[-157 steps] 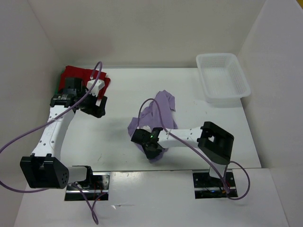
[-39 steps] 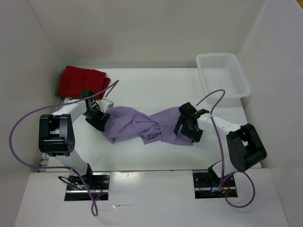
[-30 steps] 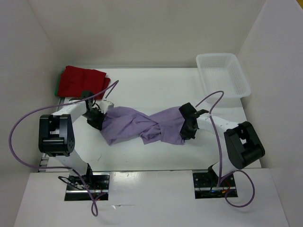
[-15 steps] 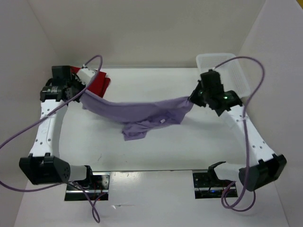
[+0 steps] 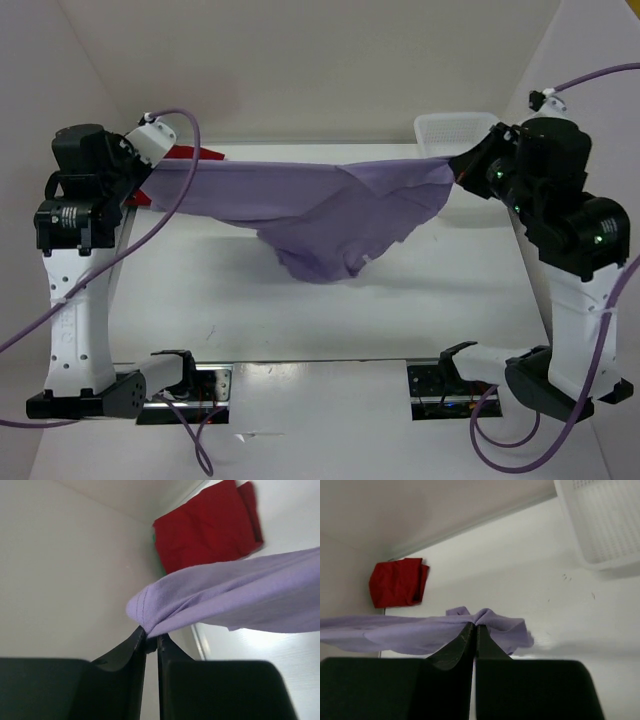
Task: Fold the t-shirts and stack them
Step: Flatten out the tshirt
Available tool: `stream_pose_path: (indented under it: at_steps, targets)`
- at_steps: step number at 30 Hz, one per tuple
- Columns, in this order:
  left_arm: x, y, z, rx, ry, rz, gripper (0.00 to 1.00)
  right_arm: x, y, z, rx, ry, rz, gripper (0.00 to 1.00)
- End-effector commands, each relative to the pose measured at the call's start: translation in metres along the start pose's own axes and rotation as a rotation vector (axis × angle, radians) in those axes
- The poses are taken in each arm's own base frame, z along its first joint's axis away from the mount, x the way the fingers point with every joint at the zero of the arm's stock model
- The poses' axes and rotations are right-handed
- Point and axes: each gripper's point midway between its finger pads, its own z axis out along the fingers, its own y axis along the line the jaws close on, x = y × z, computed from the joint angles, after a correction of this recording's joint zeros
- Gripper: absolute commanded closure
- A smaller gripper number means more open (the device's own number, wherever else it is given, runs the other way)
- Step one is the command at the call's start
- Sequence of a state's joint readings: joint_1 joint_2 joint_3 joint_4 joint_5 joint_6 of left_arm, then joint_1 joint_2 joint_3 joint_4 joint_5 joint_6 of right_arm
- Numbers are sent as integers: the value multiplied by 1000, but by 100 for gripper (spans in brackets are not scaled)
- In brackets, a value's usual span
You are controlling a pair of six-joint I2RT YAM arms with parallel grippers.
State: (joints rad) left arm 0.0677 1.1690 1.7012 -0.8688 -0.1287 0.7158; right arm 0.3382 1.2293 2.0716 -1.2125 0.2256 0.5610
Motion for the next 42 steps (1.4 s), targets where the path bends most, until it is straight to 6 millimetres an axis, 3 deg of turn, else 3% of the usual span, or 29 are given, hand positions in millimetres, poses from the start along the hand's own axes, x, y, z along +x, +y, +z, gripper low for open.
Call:
stream_pose_path:
  at_steps: [1, 4, 6, 8, 9, 10, 11, 13, 14, 16, 17, 22, 28, 36, 39, 42]
  targets:
    - [-20, -14, -26, 116, -112, 35, 82, -6, -5, -20, 2, -7, -51, 100]
    - [-35, -70, -41, 400, -237, 47, 74, 4, 1, -13, -27, 42, -57, 100]
    - [-19, -124, -38, 624, -205, 35, 73, 11, 0, -2, -15, 61, -61, 100]
    - [8, -162, -28, 763, -106, 28, 76, 15, 2, 3, -37, 60, -48, 100]
    - [23, -178, -21, 813, -54, 16, 80, 35, -5, 13, -24, 108, -56, 100]
    - [54, -208, -9, 884, 46, 15, 82, 49, -1, 19, -60, 151, -47, 100]
    - [69, -221, -3, 903, 87, 3, 83, 76, -5, 36, -69, 202, -35, 100]
    - [104, -256, 12, 942, 147, -11, 84, 111, -5, 50, -118, 285, -13, 100]
    - [111, -268, 13, 965, 157, -3, 84, 141, -15, 69, -103, 336, 13, 100]
    - [120, -288, 7, 1030, 161, 17, 84, 167, -18, 76, -129, 385, 47, 100]
    - [128, -299, 1, 1079, 163, 24, 79, 190, -27, 81, -112, 429, 70, 100]
    - [147, -317, -1, 1162, 216, 89, 63, 224, -36, 92, -115, 494, 82, 100]
    - [167, -335, 9, 1245, 321, 121, 45, 228, -42, 93, -88, 498, 79, 100]
    - [148, -360, 1, 1342, 278, 140, 43, 236, -49, 96, -65, 516, 66, 100]
    - [144, -363, 2, 1340, 278, 137, 39, 239, -52, 96, -60, 523, 66, 100]
    - [127, -361, 3, 1333, 228, 144, 38, 242, -53, 98, -52, 532, 65, 100]
